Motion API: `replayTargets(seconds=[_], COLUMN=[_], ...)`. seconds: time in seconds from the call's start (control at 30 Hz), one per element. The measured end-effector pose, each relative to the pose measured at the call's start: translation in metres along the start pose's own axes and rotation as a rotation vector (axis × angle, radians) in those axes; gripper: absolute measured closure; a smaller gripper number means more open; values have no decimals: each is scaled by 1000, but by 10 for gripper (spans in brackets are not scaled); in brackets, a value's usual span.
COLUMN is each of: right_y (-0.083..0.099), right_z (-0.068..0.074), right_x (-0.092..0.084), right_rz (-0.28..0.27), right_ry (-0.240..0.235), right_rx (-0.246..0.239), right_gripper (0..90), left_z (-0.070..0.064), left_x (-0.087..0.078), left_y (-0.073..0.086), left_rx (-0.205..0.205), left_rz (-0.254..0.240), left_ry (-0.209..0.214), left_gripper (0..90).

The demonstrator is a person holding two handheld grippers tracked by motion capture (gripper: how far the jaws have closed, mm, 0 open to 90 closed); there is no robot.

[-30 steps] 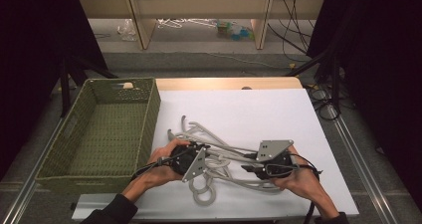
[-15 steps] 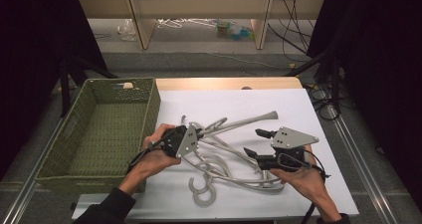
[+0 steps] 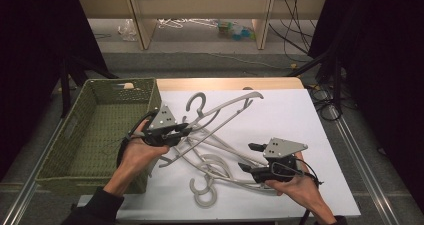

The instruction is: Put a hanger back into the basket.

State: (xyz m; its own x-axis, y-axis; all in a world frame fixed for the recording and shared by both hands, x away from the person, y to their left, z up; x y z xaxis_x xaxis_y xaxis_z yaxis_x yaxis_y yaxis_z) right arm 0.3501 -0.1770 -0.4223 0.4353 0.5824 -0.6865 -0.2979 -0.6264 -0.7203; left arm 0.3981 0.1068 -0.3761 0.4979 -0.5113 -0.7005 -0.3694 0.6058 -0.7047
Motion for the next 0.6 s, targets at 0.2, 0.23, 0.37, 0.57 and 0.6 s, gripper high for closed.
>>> replayTargets(seconds=[0.2,0.23,0.37,0.57,0.6], right_y=[1,2,3,5,6], right_z=[2,3,4,8,10], right_x=[1,1,2,6,7], right_rz=[2,8,5,25,30], right_ry=[-14,-19,-28,-49,-52], right_rx=[-3,-5,-2,-5,-10], right_gripper=[343,342,341,298,291], left_z=[1,2,5,11,11], left_x=[-11,-14,-25,-42,-45], left_y=[0,0,0,0,0], left_rx=[-96,-110,-157,-223,-230], left_rz=[-26,-37,-54,-85,-77], left_ry=[66,77,95,141,143], left_gripper=[793,793,793,794,793])
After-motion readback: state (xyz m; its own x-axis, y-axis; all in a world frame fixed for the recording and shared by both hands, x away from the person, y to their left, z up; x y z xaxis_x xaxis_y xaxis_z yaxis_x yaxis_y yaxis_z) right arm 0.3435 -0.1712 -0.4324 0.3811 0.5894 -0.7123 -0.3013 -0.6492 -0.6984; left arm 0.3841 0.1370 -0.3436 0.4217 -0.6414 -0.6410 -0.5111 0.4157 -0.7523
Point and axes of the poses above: each handheld gripper's, and its own axes: x roughly forward along the jaws, y roughly out of its underside, z roughly to its left, the point moved 4 cm from there along x, roughly forward along the jaws, and after that the axes turned 13 degrees about z, right-handed, at the moved point
